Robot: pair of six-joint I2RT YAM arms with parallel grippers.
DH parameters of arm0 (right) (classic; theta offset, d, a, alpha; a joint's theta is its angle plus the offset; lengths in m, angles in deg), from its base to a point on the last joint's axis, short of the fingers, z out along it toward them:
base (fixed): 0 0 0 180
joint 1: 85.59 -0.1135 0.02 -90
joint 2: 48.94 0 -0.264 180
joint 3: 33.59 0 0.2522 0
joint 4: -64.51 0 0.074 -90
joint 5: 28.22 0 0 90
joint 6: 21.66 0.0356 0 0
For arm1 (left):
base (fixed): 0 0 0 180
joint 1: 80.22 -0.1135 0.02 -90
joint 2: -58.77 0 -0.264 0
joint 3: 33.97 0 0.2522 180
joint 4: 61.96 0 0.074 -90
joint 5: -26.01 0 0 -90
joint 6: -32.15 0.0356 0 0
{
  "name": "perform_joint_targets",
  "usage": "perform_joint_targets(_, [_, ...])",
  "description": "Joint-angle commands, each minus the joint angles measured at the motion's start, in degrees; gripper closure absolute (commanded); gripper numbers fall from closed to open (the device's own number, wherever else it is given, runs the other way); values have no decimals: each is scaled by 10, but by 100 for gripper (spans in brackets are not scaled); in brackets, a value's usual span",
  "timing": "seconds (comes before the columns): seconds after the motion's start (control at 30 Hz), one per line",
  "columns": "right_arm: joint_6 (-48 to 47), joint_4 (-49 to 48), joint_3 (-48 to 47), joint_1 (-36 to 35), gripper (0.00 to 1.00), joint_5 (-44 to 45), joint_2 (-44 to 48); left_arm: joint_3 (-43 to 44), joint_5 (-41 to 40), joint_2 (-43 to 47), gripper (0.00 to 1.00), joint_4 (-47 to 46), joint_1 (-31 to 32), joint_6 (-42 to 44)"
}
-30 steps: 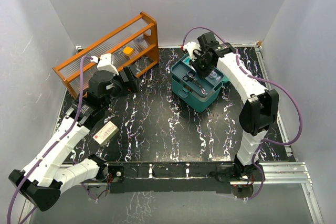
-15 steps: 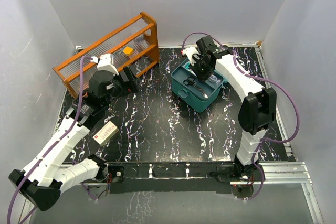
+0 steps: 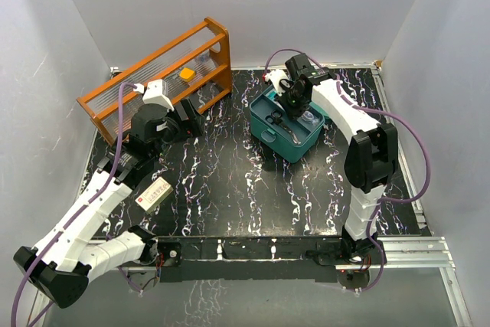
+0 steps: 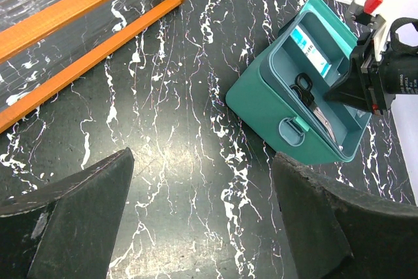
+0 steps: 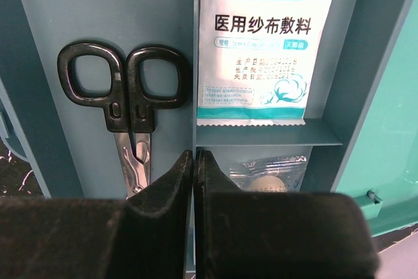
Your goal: Organize the medicine kit
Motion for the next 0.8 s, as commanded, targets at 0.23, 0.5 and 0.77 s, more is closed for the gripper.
perform_joint_targets(0.23, [-6,-14,-20,1,100,6,24,-5,5,3,14,-9,1,0])
perform_joint_targets(0.5, [-5,20,-64,0,100,14,36,-4,3,2,14,-7,1,4])
perform_joint_targets(0.77, [-11,34,-53,0,100,18,36,-7,4,-2,14,-10,1,4])
